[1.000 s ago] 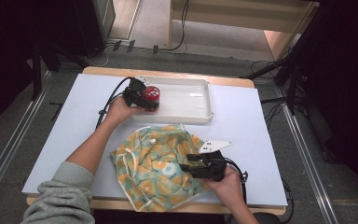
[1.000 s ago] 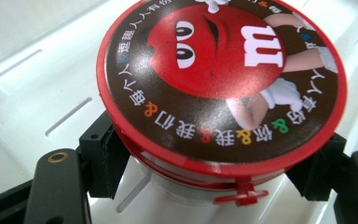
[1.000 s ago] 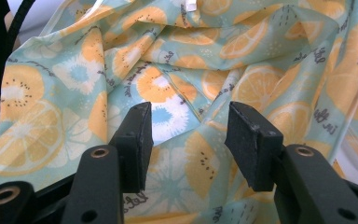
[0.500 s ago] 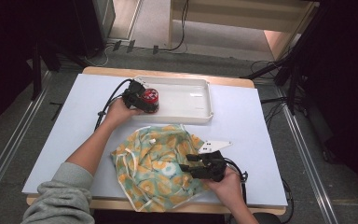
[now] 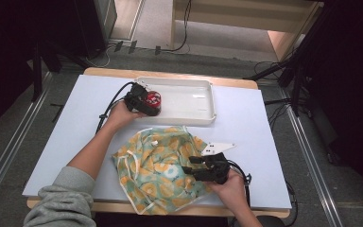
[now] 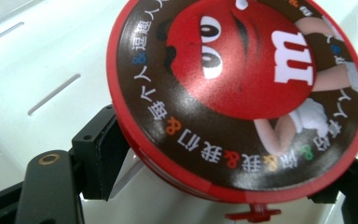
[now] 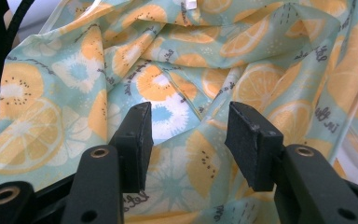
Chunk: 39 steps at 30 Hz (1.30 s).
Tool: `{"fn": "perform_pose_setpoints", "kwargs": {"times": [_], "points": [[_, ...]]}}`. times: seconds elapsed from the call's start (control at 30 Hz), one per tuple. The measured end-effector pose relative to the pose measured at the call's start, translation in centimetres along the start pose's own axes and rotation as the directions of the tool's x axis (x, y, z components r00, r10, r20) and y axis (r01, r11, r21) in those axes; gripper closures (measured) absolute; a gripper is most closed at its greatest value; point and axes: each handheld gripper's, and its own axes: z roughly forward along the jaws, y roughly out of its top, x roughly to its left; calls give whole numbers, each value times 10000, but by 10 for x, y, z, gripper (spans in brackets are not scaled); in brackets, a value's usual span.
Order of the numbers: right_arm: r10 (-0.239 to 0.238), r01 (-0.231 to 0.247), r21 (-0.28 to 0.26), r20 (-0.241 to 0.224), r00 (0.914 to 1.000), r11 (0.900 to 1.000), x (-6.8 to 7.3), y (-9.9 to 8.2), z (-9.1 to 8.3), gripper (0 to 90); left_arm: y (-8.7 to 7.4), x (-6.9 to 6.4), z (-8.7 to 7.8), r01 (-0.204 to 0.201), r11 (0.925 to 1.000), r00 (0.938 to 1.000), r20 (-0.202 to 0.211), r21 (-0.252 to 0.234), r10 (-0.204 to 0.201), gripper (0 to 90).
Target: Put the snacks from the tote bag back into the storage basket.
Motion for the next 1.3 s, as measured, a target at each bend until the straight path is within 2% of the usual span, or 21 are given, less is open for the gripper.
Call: {"fn": "perform_pose_setpoints", "kwargs": {"times": [0.17,0.37,0.67,0.9,1.07,1.1,1.3], "points": [[-6,6,-10,25,10000,10000,0,0,0,515,0,1,-1,199,9998,9996,193,-68,-198,203],[7,-7,39,14,10000,10000,0,0,0,515,-1,0,-5,191,9998,9991,377,2,-191,198],[-38,38,30,-6,10000,10000,1,0,1,515,-2,-2,-16,261,9997,9990,355,42,-262,201],[-39,39,28,4,10000,10000,2,0,1,515,-4,-3,-28,383,9991,9984,420,-174,-375,221],[-26,26,1,28,10000,10000,1,0,1,515,-6,-5,-38,346,9989,9990,301,-314,-337,237],[-27,27,3,36,10000,10000,2,0,1,515,-6,-6,-40,437,9983,9986,298,-390,-425,238],[-24,24,1,4,10000,10000,2,1,1,514,-4,-13,-55,341,9982,9991,286,-497,-327,288]]}}
